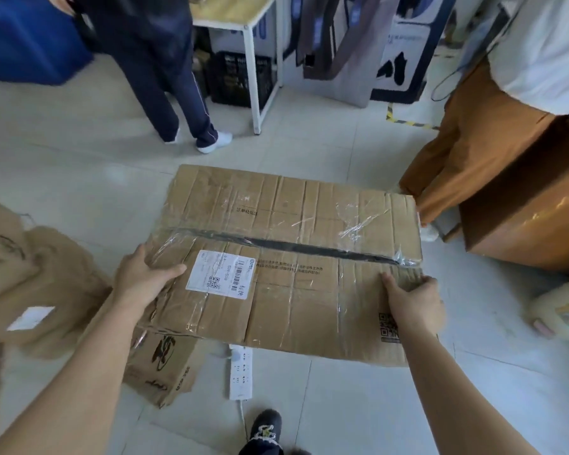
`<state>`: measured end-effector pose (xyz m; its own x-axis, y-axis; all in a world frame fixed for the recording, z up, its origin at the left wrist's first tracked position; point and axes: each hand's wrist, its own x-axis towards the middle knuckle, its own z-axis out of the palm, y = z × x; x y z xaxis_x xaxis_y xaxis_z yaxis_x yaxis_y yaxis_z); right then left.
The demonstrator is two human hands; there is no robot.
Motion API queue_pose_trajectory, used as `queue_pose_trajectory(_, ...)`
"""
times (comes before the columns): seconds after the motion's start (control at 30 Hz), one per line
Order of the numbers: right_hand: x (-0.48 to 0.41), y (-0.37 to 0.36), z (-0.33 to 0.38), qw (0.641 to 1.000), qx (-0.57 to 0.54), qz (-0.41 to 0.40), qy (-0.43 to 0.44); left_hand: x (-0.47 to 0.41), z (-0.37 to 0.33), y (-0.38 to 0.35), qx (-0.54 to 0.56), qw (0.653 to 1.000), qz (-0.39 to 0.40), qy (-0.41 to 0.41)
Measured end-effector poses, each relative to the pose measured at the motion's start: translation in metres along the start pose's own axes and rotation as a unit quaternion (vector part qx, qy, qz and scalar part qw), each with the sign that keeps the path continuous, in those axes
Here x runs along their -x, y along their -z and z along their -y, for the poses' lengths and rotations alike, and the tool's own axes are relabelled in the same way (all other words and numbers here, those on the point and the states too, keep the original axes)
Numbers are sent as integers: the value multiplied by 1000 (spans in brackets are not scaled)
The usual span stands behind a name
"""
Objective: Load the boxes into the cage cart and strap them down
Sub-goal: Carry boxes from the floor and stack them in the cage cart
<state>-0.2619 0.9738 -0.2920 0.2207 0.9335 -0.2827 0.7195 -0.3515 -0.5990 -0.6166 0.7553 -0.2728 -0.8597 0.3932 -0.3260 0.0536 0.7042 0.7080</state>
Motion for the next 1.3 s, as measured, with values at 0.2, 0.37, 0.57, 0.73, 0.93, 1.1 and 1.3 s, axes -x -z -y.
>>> queue_pose_trajectory(0.2,43,9,55,988,18,88,125,64,49,87,56,991,-106,53)
queue_pose_trajectory(0.37,98,2,99,962,46,150,225,140,79,152,91,971,-202,92)
queue_pose_trajectory(0.57,193,-18,141,917,68,227,319,229,141,222,126,935,-301,137)
queue_pose_trajectory(0.73,297,-45,163,868,81,289,395,307,201,279,137,892,-382,197)
queue_pose_trajectory(0.93,441,-75,163,802,97,343,480,403,274,342,163,841,-455,245)
queue_pose_trajectory(1.1,562,-94,151,747,112,386,530,479,333,391,165,797,-503,289)
queue_pose_trajectory(1.3,696,-106,126,687,102,431,576,566,386,433,150,732,-569,342)
